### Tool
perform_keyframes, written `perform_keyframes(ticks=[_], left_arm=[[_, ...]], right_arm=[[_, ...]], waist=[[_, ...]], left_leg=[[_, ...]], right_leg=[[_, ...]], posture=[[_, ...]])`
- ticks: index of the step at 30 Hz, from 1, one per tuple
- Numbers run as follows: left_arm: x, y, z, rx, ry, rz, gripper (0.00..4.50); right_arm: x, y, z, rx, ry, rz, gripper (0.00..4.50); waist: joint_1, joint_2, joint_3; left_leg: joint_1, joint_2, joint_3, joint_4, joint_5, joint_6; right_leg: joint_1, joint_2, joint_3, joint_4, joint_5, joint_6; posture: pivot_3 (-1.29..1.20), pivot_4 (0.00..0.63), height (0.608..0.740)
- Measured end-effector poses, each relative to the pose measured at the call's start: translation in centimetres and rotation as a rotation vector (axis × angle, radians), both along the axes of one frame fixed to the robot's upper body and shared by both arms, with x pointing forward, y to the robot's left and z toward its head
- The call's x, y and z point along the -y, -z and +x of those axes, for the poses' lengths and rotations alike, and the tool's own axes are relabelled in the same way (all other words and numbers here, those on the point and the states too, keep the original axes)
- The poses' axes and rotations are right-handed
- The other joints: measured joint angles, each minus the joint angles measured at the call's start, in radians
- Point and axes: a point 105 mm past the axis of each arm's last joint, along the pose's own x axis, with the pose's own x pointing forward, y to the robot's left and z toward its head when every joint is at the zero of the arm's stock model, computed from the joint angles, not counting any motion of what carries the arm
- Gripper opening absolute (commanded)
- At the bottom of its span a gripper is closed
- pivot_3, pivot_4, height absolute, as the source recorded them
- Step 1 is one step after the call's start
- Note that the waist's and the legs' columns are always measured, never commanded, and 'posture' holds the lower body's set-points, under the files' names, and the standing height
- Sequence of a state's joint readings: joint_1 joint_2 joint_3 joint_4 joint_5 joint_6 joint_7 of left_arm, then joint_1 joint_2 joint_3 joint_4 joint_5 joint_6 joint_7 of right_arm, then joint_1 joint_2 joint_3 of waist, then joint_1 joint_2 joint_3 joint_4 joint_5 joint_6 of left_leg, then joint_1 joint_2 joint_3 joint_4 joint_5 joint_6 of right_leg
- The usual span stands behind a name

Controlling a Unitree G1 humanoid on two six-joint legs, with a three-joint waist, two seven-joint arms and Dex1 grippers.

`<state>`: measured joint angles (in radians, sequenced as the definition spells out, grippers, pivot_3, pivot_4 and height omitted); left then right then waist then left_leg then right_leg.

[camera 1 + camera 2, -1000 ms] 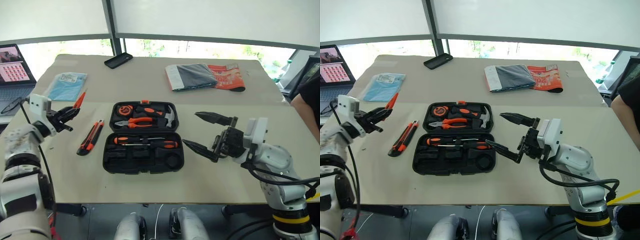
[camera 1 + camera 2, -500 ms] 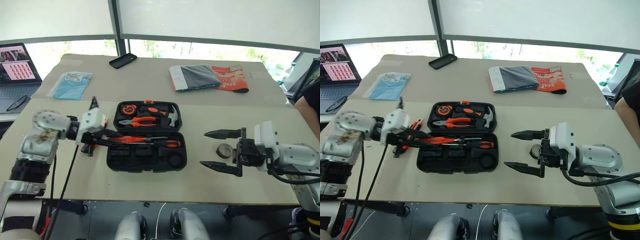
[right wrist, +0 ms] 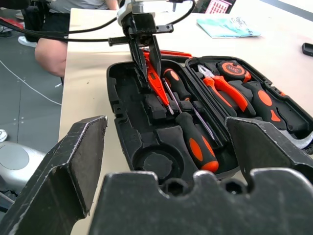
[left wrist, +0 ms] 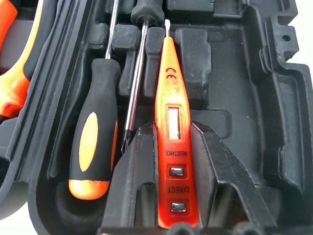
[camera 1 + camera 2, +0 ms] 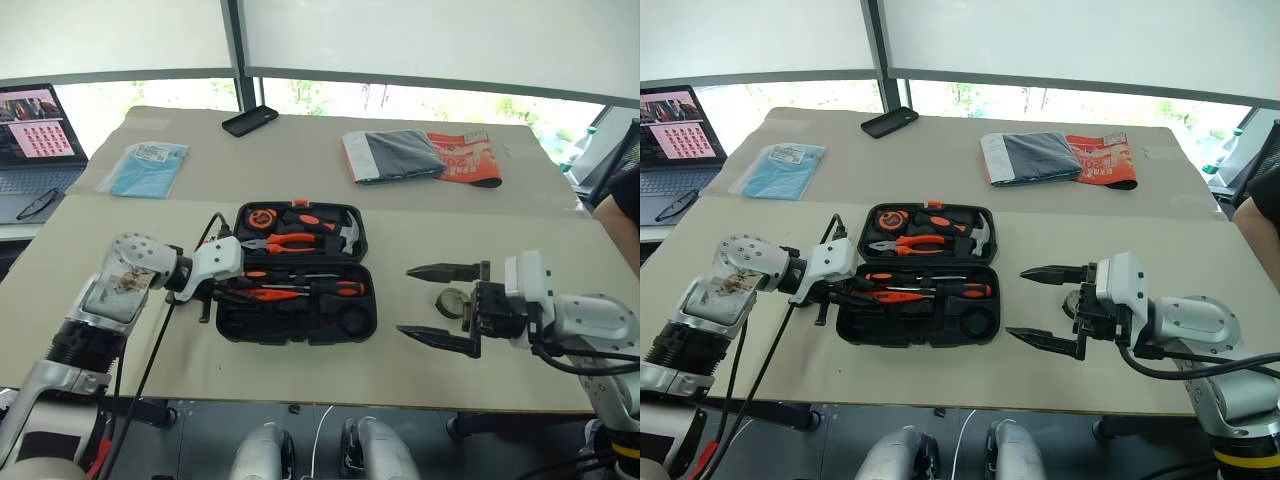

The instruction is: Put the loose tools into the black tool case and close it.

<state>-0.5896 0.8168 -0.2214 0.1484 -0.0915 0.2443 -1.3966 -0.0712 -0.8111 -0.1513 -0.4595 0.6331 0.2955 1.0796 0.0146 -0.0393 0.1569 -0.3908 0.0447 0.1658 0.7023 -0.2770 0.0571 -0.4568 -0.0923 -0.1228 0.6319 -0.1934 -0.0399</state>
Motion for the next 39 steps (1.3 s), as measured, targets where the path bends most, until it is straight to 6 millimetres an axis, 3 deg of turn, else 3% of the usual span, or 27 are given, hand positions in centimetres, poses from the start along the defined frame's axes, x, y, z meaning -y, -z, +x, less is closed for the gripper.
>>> perform_keyframes(ticks=[13, 22, 24, 25, 28, 33, 36, 39], left_arm=[[-0.8, -0.2, -0.5, -0.002, 0.057, 0.138, 0.48], [-0.7, 0.2, -0.5, -0.004, 0.055, 0.131, 0.48], [-0.4, 0.5, -0.5, -0.044, 0.037, 0.073, 1.48], [-0.4, 0.8, -0.8, -0.085, 0.032, 0.032, 1.67], [-0.3, 1.1, -1.1, -0.102, 0.056, -0.023, 2.85], [0.2, -2.1, -0.5, 0.013, 0.067, -0.232, 4.46], [-0.2, -4.5, -0.2, 0.094, 0.058, -0.348, 4.46], [-0.5, -4.9, 0.0, 0.121, 0.031, -0.370, 4.46]], right_arm=[[0.0, 0.1, 0.1, 0.001, 0.018, 0.008, 4.50], [0.0, 0.1, 0.1, 0.001, 0.018, 0.013, 4.50], [-0.1, 0.0, 0.1, 0.002, 0.016, 0.014, 4.50], [-0.2, 0.0, 0.1, 0.004, 0.013, 0.019, 4.50], [-0.3, 0.0, 0.1, 0.002, 0.007, 0.019, 4.50], [-0.3, 0.3, 0.0, -0.008, 0.003, 0.018, 4.50], [-0.2, 0.4, -0.1, -0.017, 0.000, 0.017, 4.50], [-0.2, 0.5, -0.1, -0.021, -0.002, 0.017, 4.50]], waist=[[-0.010, 0.001, 0.000], [-0.005, 0.001, -0.001], [-0.003, 0.003, -0.002], [-0.003, 0.003, -0.002], [-0.002, 0.003, -0.002], [-0.002, 0.003, -0.002], [-0.002, 0.003, -0.002], [-0.003, 0.003, -0.002]], left_leg=[[0.002, 0.001, 0.000, -0.001, 0.000, -0.001], [0.002, 0.000, 0.000, 0.000, -0.001, 0.000], [0.002, 0.000, 0.000, 0.000, -0.001, 0.001], [0.001, 0.000, 0.000, 0.000, -0.001, 0.001], [0.000, 0.000, 0.000, 0.000, 0.000, 0.000], [-0.001, 0.000, 0.000, 0.002, 0.000, -0.001], [0.000, 0.000, 0.000, 0.003, 0.000, -0.001], [0.000, 0.000, 0.000, 0.003, 0.000, -0.001]], right_leg=[[0.000, 0.002, 0.002, 0.000, 0.000, 0.000], [0.000, 0.001, 0.001, 0.000, 0.000, 0.000], [0.001, 0.001, 0.001, 0.000, 0.000, 0.000], [0.000, 0.001, 0.001, 0.000, 0.000, 0.000], [0.000, 0.001, 0.001, 0.000, 0.000, 0.000], [0.000, 0.000, 0.000, 0.000, 0.000, 0.000], [0.001, 0.000, 0.001, 0.000, 0.001, 0.001], [0.001, 0.000, 0.001, 0.001, 0.001, 0.001]], posture=[[0.00, 0.150, 0.740], [0.00, 0.150, 0.740], [0.00, 0.150, 0.740], [0.00, 0.150, 0.740], [0.00, 0.150, 0.740], [0.00, 0.150, 0.740], [0.00, 0.150, 0.740], [0.00, 0.150, 0.740]])
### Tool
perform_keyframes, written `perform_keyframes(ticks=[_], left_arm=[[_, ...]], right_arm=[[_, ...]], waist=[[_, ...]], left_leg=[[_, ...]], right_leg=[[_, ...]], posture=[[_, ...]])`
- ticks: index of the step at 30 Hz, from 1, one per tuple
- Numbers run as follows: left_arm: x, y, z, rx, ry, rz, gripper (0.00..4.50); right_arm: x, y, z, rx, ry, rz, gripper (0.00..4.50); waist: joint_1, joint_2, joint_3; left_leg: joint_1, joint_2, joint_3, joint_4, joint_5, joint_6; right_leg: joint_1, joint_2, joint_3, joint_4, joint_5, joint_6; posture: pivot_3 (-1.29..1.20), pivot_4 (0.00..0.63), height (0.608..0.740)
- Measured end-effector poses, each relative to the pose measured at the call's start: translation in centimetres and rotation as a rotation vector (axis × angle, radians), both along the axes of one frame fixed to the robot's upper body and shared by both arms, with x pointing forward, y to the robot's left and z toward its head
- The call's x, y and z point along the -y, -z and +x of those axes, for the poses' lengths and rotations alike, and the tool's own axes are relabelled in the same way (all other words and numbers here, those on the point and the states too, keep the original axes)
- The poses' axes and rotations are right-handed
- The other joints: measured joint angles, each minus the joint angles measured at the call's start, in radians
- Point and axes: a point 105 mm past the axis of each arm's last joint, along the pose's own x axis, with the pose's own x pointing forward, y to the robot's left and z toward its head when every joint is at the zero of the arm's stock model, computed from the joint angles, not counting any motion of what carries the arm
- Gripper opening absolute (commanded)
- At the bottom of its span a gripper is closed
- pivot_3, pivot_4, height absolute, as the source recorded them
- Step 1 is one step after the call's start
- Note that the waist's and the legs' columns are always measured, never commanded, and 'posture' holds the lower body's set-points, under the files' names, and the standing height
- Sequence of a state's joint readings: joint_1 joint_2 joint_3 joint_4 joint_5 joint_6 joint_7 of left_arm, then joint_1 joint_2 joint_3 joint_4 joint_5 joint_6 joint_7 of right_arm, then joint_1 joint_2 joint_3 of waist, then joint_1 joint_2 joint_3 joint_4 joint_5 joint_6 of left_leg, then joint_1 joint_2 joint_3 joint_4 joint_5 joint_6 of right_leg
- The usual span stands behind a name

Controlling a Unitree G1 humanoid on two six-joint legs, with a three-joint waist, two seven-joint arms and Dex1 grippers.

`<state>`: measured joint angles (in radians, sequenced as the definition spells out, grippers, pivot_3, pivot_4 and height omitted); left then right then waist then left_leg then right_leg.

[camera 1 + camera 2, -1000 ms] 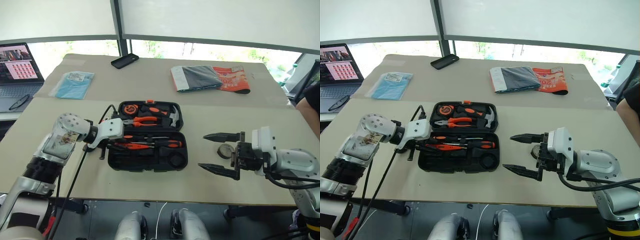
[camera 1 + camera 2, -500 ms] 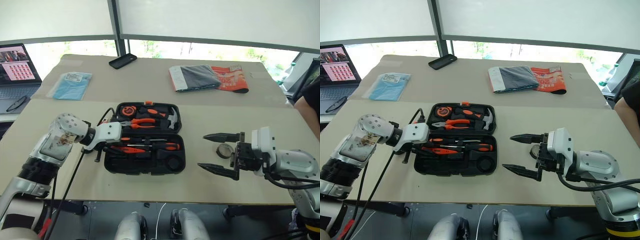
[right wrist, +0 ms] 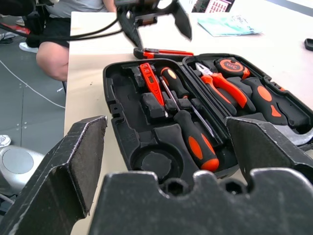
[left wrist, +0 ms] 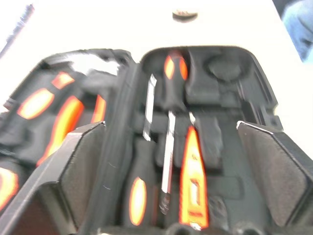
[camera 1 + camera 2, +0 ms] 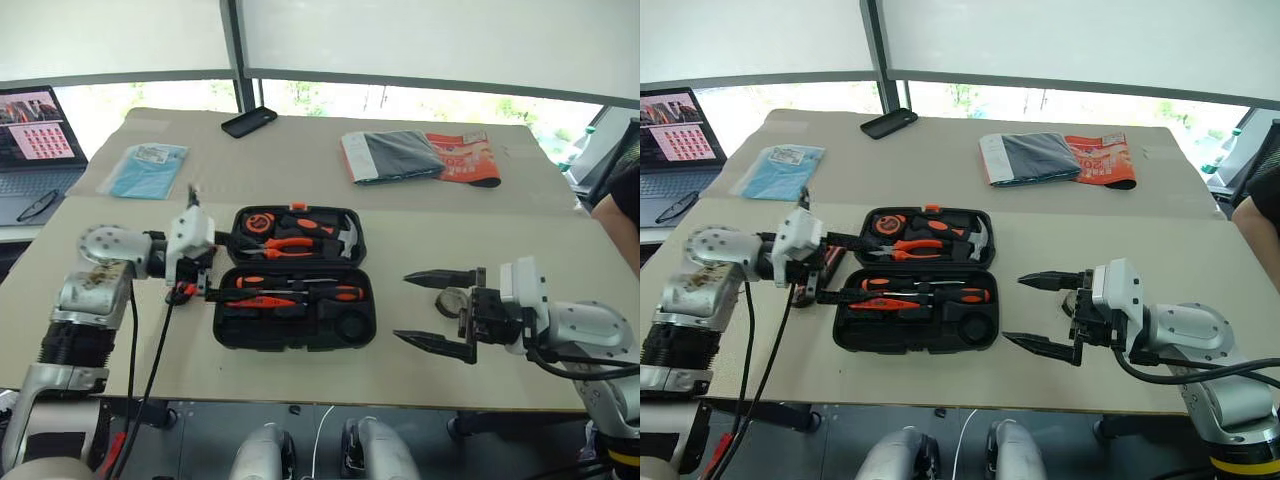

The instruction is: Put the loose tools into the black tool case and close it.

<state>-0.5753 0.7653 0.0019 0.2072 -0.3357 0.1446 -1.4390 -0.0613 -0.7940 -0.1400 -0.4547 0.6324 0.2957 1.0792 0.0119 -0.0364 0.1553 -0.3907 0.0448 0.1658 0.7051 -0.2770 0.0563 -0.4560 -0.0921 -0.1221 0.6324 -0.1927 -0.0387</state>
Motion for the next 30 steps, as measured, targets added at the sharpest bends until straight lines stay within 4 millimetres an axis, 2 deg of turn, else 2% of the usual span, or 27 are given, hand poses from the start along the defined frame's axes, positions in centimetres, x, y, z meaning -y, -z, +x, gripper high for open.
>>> perform_keyframes(ticks=[1, 2, 4, 7, 13, 23, 30], left_arm=[[0.0, 0.2, 0.0, 0.002, -0.004, -0.004, 4.46], [0.0, 0.5, 0.1, -0.005, -0.017, -0.014, 3.93], [0.2, 1.5, -0.1, -0.034, -0.026, -0.025, 3.43], [0.6, 3.5, -0.7, -0.047, -0.004, -0.006, 2.26], [0.5, 4.5, -0.7, 0.000, -0.004, 0.005, 0.14], [0.4, 7.0, -0.8, -0.050, -0.038, 0.037, 0.06], [0.5, 7.5, -0.4, -0.030, -0.052, 0.074, 0.06]], right_arm=[[0.0, 0.0, 0.1, -0.002, 0.002, 0.001, 4.50], [0.0, 0.0, 0.2, -0.003, 0.003, 0.004, 4.50], [-0.2, 0.0, 0.3, -0.001, -0.004, 0.011, 4.50], [-0.2, -0.1, 0.5, 0.000, -0.002, 0.013, 4.50], [0.0, -0.1, 0.7, 0.004, 0.008, 0.008, 4.50], [0.1, 0.0, 0.8, 0.003, 0.023, 0.003, 4.50], [0.2, 0.1, 0.9, -0.011, 0.036, 0.003, 4.50]], waist=[[0.000, 0.000, 0.000], [0.000, 0.000, 0.000], [0.000, 0.000, 0.000], [0.000, 0.000, 0.000], [0.001, 0.000, 0.000], [0.001, 0.000, 0.000], [-0.002, 0.003, -0.002]], left_leg=[[0.000, 0.000, 0.000, 0.000, 0.000, 0.000], [0.000, 0.000, 0.000, 0.000, 0.000, 0.000], [0.000, 0.000, 0.000, 0.000, 0.000, 0.000], [0.000, 0.000, 0.000, 0.000, 0.000, 0.000], [0.000, 0.000, 0.000, 0.000, 0.000, 0.001], [0.000, 0.000, 0.000, 0.000, -0.002, 0.003], [0.003, 0.001, 0.000, 0.000, -0.002, 0.003]], right_leg=[[0.000, 0.000, 0.000, 0.000, 0.000, 0.000], [0.000, 0.000, 0.000, 0.000, 0.000, 0.000], [0.000, 0.000, 0.000, 0.001, 0.000, 0.000], [0.000, 0.000, 0.000, 0.000, 0.000, 0.000], [0.000, 0.000, 0.000, 0.000, 0.000, 0.000], [0.000, 0.000, 0.000, 0.000, 0.000, 0.000], [0.001, -0.002, 0.001, 0.001, 0.000, -0.001]], posture=[[0.00, 0.150, 0.740], [0.00, 0.150, 0.740], [0.00, 0.150, 0.740], [0.00, 0.150, 0.740], [0.00, 0.150, 0.740], [0.00, 0.150, 0.740], [0.00, 0.150, 0.740]])
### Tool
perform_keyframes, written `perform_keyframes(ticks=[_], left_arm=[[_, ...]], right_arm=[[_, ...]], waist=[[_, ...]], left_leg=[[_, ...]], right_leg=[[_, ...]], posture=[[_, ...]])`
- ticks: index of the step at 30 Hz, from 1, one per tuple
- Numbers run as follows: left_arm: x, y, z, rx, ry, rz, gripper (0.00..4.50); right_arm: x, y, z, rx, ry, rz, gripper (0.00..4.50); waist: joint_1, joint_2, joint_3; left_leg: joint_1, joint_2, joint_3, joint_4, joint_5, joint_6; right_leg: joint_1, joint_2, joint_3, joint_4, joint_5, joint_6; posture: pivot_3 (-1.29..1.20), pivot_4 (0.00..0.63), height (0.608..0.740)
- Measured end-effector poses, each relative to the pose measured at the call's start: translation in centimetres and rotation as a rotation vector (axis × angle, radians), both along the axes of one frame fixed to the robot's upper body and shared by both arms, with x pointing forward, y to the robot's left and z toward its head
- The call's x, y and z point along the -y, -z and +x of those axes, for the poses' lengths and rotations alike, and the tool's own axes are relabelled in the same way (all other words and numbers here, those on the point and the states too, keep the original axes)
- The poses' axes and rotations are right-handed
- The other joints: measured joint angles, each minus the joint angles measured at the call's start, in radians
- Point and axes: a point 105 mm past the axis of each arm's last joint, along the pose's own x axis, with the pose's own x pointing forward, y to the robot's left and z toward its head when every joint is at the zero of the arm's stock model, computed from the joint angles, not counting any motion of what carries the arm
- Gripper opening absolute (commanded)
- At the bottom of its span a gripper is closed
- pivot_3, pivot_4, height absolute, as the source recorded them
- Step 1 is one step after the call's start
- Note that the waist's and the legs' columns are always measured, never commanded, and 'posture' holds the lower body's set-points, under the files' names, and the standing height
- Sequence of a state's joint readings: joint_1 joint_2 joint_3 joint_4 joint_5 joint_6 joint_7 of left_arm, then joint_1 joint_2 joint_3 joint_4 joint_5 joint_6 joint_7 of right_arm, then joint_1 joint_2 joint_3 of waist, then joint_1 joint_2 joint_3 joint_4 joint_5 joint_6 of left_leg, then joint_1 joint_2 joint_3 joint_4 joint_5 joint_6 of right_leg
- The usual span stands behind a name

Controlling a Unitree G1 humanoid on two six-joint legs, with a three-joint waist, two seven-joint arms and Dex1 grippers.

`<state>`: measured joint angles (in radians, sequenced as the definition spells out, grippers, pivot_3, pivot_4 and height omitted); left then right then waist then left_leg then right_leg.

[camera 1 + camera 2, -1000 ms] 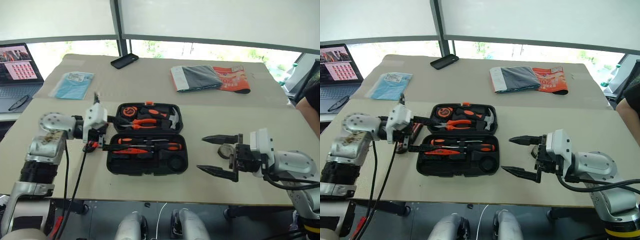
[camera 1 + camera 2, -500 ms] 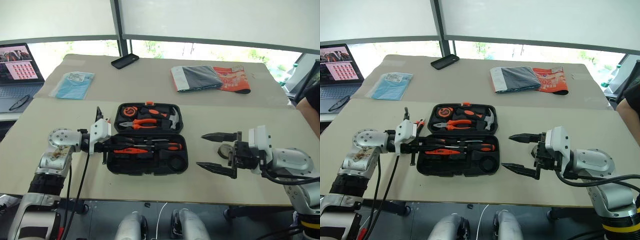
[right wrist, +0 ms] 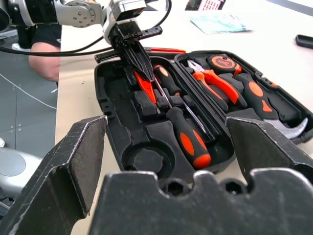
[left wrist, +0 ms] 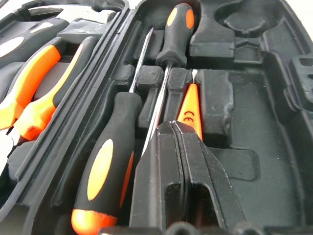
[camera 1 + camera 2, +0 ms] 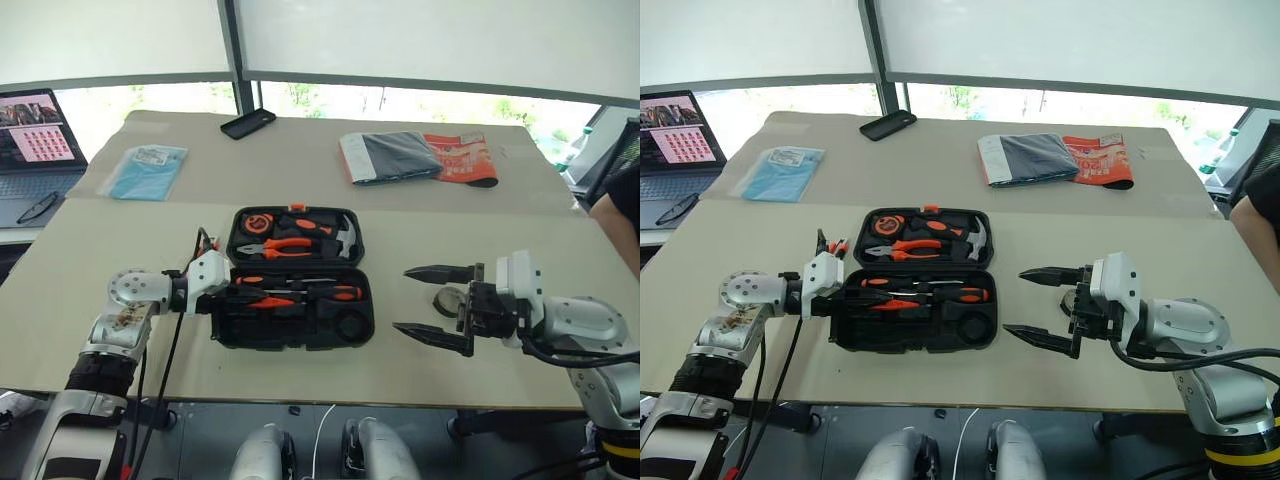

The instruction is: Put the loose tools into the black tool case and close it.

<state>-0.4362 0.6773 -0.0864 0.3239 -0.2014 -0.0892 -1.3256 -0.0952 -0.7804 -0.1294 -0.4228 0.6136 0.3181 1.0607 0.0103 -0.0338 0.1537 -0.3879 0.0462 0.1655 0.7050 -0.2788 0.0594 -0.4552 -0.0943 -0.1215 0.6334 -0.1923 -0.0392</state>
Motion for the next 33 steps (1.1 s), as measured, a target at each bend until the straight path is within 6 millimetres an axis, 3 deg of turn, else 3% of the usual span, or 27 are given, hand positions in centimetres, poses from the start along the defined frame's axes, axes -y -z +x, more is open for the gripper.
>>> perform_keyframes(ticks=[11, 15, 18, 22, 28, 33], left_arm=[[-0.4, 0.3, -0.2, 0.007, -0.022, 0.016, 0.06], [-2.0, -0.5, -0.4, -0.003, -0.132, -0.116, 0.06], [-5.6, -1.4, -1.1, 0.000, -0.317, -0.245, 0.75], [-11.5, -1.9, -4.6, 0.030, -0.589, -0.301, 2.22], [-17.7, -0.1, -9.6, 0.006, -0.935, -0.310, 4.37], [-22.0, 1.5, -12.9, -0.045, -1.202, -0.278, 4.48]], right_arm=[[0.0, -0.5, 0.4, 0.018, 0.005, 0.002, 4.50], [0.0, -0.4, 0.6, 0.015, 0.005, 0.017, 4.50], [0.2, 0.0, 1.0, 0.017, 0.019, 0.039, 4.50], [0.7, 0.6, 1.4, 0.059, 0.053, 0.076, 4.50], [1.1, 0.8, 1.4, 0.116, 0.067, 0.078, 4.50], [1.6, 2.4, 0.5, 0.080, 0.021, 0.021, 4.50]], waist=[[-0.001, 0.004, -0.003], [-0.011, 0.004, -0.003], [-0.018, 0.004, -0.002], [-0.023, 0.004, -0.002], [-0.004, 0.004, -0.001], [0.008, 0.005, -0.001]], left_leg=[[0.002, 0.002, 0.000, -0.002, 0.001, -0.001], [0.001, 0.003, 0.000, -0.002, 0.001, -0.002], [0.000, 0.003, 0.000, -0.004, 0.002, -0.003], [0.000, 0.003, 0.001, -0.006, 0.002, -0.004], [0.000, 0.002, 0.000, -0.006, -0.004, -0.010], [0.001, 0.002, -0.001, -0.006, -0.005, -0.010]], right_leg=[[0.000, 0.001, 0.000, 0.000, 0.000, 0.000], [-0.001, 0.001, 0.001, 0.000, 0.000, 0.000], [-0.002, 0.002, 0.000, -0.001, 0.000, 0.000], [-0.002, -0.001, 0.001, -0.003, 0.000, -0.001], [-0.001, -0.004, -0.001, -0.004, -0.001, -0.001], [-0.002, -0.005, -0.001, -0.005, -0.004, -0.007]], posture=[[0.00, 0.150, 0.740], [0.00, 0.150, 0.740], [0.00, 0.150, 0.740], [0.00, 0.150, 0.740], [0.00, 0.150, 0.740], [0.00, 0.150, 0.740]])
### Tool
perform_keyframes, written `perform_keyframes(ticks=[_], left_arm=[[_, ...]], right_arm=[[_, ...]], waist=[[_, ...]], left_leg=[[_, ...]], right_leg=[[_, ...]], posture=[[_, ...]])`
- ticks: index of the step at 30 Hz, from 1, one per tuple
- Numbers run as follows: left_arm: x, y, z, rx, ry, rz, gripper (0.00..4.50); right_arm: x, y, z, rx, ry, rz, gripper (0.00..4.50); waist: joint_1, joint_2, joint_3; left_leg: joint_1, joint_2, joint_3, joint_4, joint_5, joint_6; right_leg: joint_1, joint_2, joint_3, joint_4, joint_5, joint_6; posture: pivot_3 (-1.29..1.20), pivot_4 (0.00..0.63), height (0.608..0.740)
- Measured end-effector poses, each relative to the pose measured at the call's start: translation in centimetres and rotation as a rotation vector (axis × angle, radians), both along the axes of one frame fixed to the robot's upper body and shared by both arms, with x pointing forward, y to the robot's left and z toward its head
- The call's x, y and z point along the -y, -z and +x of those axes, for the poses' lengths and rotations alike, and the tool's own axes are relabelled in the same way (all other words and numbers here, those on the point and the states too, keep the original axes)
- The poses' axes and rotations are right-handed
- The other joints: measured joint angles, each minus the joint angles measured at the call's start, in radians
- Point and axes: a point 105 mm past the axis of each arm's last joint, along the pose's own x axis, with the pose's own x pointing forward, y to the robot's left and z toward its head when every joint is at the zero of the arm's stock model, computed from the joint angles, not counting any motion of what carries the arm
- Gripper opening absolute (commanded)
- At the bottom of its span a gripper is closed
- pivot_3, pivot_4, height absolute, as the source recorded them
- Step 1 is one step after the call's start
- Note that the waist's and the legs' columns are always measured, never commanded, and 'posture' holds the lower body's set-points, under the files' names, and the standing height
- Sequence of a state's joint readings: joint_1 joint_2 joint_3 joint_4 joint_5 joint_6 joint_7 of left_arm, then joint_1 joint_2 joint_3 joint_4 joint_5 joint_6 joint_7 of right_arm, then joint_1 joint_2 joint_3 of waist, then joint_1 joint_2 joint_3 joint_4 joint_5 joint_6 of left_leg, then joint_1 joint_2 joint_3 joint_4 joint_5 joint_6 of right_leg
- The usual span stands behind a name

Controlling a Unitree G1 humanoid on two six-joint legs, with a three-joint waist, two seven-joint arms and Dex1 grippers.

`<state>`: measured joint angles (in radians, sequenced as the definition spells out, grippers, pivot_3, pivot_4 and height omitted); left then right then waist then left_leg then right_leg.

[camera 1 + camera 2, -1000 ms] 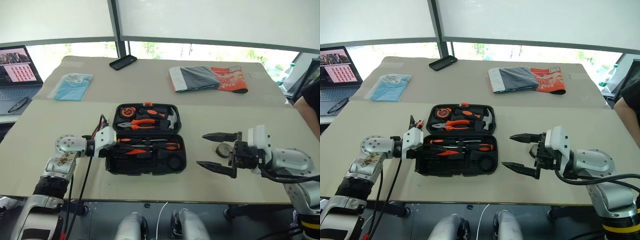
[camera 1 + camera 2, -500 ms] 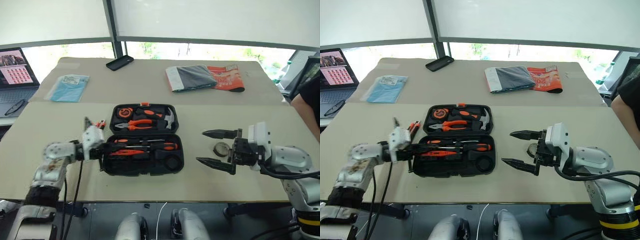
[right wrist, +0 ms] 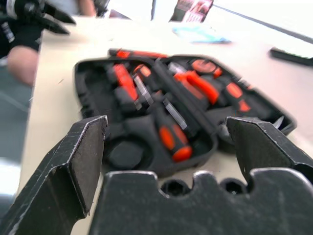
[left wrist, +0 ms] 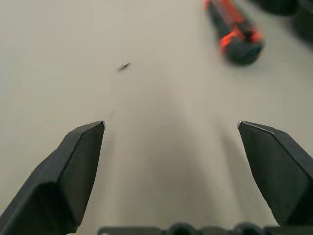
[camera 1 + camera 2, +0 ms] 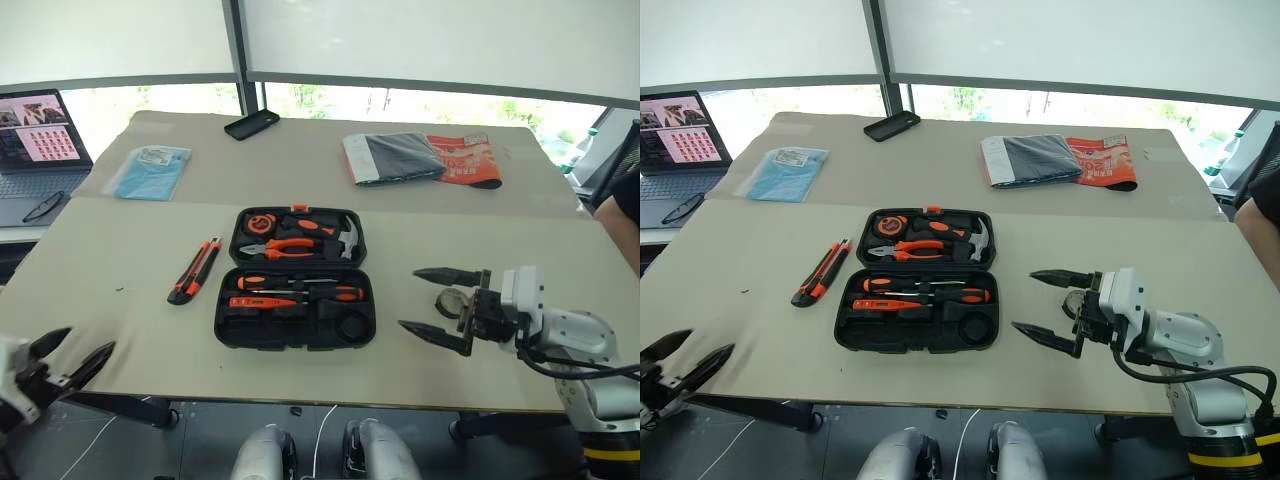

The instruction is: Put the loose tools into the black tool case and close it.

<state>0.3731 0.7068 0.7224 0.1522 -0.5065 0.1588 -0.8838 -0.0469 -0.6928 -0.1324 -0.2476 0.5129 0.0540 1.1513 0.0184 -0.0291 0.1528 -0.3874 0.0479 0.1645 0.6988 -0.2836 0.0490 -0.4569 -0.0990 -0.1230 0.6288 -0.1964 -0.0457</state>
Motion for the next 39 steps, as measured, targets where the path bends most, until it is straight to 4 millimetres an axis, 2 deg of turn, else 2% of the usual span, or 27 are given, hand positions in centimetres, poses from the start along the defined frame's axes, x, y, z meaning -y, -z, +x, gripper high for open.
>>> perform_keyframes(ticks=[3, 6, 11, 14, 17, 23, 26, 30, 31, 33, 34, 37, 39], left_arm=[[-0.3, 0.1, 0.1, -0.016, -0.045, -0.017, 4.48], [0.5, -1.5, 2.2, 0.029, -0.064, -0.049, 4.48], [4.6, -4.1, 7.2, 0.040, 0.029, -0.125, 4.48], [7.3, -4.2, 9.6, -0.030, 0.085, -0.188, 4.48], [9.4, -4.2, 11.5, -0.087, 0.141, -0.136, 4.48], [11.0, -3.6, 15.4, -0.151, 0.115, -0.082, 4.48], [11.4, -2.0, 15.9, -0.209, 0.109, -0.067, 4.48], [12.0, -1.9, 16.8, -0.211, 0.126, -0.071, 4.48], [12.1, -1.8, 16.9, -0.215, 0.129, -0.069, 3.95], [12.1, -1.7, 17.0, -0.215, 0.128, -0.066, 3.60], [12.1, -1.7, 17.0, -0.214, 0.130, -0.069, 3.11], [12.2, -1.5, 16.9, -0.203, 0.146, -0.088, 2.08], [12.0, -1.6, 16.6, -0.185, 0.153, -0.104, 1.68]], right_arm=[[-0.1, 0.0, 0.0, 0.004, -0.012, -0.001, 4.50], [-0.8, -0.4, 0.2, 0.023, -0.030, 0.026, 4.50], [-2.9, -2.6, 0.5, 0.089, -0.079, 0.100, 4.50], [-3.7, -4.1, 0.9, 0.120, -0.089, 0.116, 4.50], [-4.6, -5.6, 1.6, 0.125, -0.091, 0.130, 4.50], [-6.0, -6.9, 1.8, 0.128, -0.141, 0.082, 4.50], [-6.0, -6.4, 1.8, 0.112, -0.149, 0.072, 4.50], [-5.4, -6.1, 2.4, 0.125, -0.117, 0.068, 4.50], [-5.3, -6.2, 2.6, 0.139, -0.104, 0.067, 4.50], [-5.0, -6.2, 2.8, 0.149, -0.091, 0.068, 4.50], [-4.9, -6.1, 2.8, 0.156, -0.087, 0.068, 4.50], [-4.5, -5.8, 2.8, 0.149, -0.076, 0.071, 4.50], [-4.1, -5.5, 2.8, 0.143, -0.068, 0.071, 4.50]], waist=[[0.002, 0.000, 0.000], [0.005, -0.001, 0.000], [0.004, -0.001, 0.000], [-0.005, -0.001, 0.000], [-0.013, -0.001, 0.001], [-0.005, -0.001, 0.001], [-0.007, -0.001, 0.001], [-0.006, -0.001, 0.001], [-0.004, -0.001, 0.001], [-0.001, -0.001, 0.001], [-0.001, -0.001, 0.001], [-0.001, -0.001, 0.001], [-0.003, -0.001, 0.001]], left_leg=[[0.001, 0.000, 0.000, 0.000, 0.000, -0.001], [0.001, 0.000, 0.000, 0.000, 0.000, -0.001], [-0.001, 0.000, 0.000, -0.001, 0.001, -0.002], [-0.001, -0.001, 0.001, -0.002, 0.006, -0.010], [0.000, -0.001, 0.002, -0.003, 0.007, -0.012], [0.000, -0.002, 0.002, -0.004, 0.010, -0.010], [-0.001, -0.002, 0.002, -0.004, 0.012, -0.005], [0.000, -0.003, 0.002, -0.003, 0.012, -0.004], [0.000, -0.003, 0.002, -0.003, 0.012, -0.005], [0.001, -0.003, 0.002, -0.003, 0.012, -0.005], [0.001, -0.003, 0.002, -0.003, 0.012, -0.005], [0.001, -0.003, 0.002, -0.003, 0.012, -0.005], [0.001, -0.003, 0.002, -0.003, 0.012, -0.005]], right_leg=[[0.000, 0.000, 0.000, 0.000, 0.000, 0.000], [0.000, 0.000, 0.000, 0.000, 0.001, 0.002], [0.000, 0.001, 0.001, 0.001, 0.004, 0.006], [0.000, 0.003, 0.001, 0.001, 0.004, 0.006], [0.000, 0.005, 0.002, 0.001, 0.004, 0.005], [0.000, 0.007, 0.000, 0.002, 0.004, 0.005], [0.000, 0.007, 0.001, 0.001, 0.004, 0.005], [0.000, 0.005, 0.001, 0.002, 0.004, 0.005], [0.001, 0.005, 0.001, 0.002, 0.004, 0.005], [0.001, 0.004, 0.001, 0.003, 0.004, 0.005], [0.001, 0.002, 0.001, 0.003, 0.004, 0.005], [0.001, 0.002, 0.001, 0.003, 0.004, 0.005], [0.001, 0.002, 0.001, 0.002, 0.004, 0.005]], posture=[[0.00, 0.150, 0.740], [0.00, 0.150, 0.740], [0.00, 0.150, 0.740], [0.00, 0.150, 0.740], [0.00, 0.150, 0.740], [0.00, 0.150, 0.740], [0.00, 0.150, 0.740], [0.00, 0.150, 0.740], [0.00, 0.150, 0.740], [0.00, 0.150, 0.740], [0.00, 0.150, 0.740], [0.00, 0.150, 0.740], [0.00, 0.150, 0.740]])
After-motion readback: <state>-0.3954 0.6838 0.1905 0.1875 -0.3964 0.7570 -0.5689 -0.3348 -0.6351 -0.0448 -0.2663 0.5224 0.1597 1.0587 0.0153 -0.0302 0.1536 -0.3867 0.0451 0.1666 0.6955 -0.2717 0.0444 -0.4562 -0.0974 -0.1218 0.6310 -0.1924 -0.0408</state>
